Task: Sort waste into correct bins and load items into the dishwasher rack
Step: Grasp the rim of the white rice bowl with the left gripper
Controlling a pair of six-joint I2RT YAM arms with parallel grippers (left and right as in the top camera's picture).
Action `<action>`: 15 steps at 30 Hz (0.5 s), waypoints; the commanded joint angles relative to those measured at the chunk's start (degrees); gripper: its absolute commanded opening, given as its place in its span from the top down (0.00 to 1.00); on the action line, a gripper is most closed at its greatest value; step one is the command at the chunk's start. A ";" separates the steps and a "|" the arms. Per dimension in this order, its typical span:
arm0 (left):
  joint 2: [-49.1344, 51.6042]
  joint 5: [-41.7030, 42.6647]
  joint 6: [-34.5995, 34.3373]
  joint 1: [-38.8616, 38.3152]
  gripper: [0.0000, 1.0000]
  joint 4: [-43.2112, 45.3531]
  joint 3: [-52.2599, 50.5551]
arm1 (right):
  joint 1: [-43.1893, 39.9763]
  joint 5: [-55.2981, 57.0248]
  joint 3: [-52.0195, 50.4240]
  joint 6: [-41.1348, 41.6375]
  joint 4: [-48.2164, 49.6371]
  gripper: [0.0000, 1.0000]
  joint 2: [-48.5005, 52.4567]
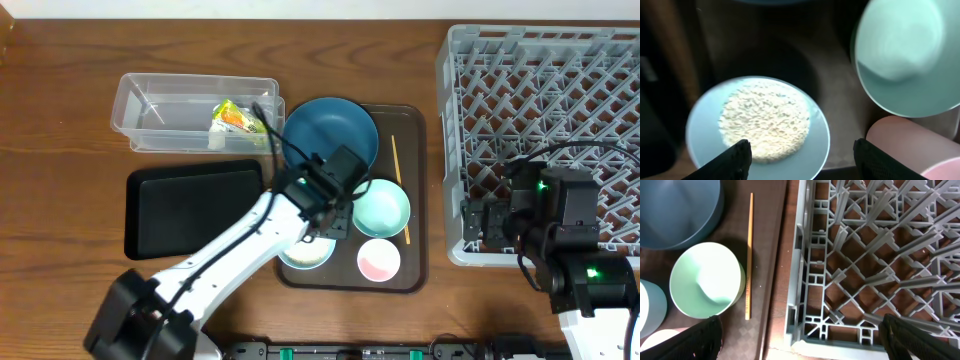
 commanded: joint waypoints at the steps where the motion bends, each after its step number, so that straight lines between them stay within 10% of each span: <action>1: 2.38 -0.28 -3.32 -1.01 0.35 0.13 -0.50 | 0.63 0.09 1.11 0.52 -0.09 0.01 -0.04; 15: 9.77 1.95 -5.97 -1.36 0.47 3.15 -0.61 | 0.63 0.09 1.11 0.52 -0.31 0.01 -0.04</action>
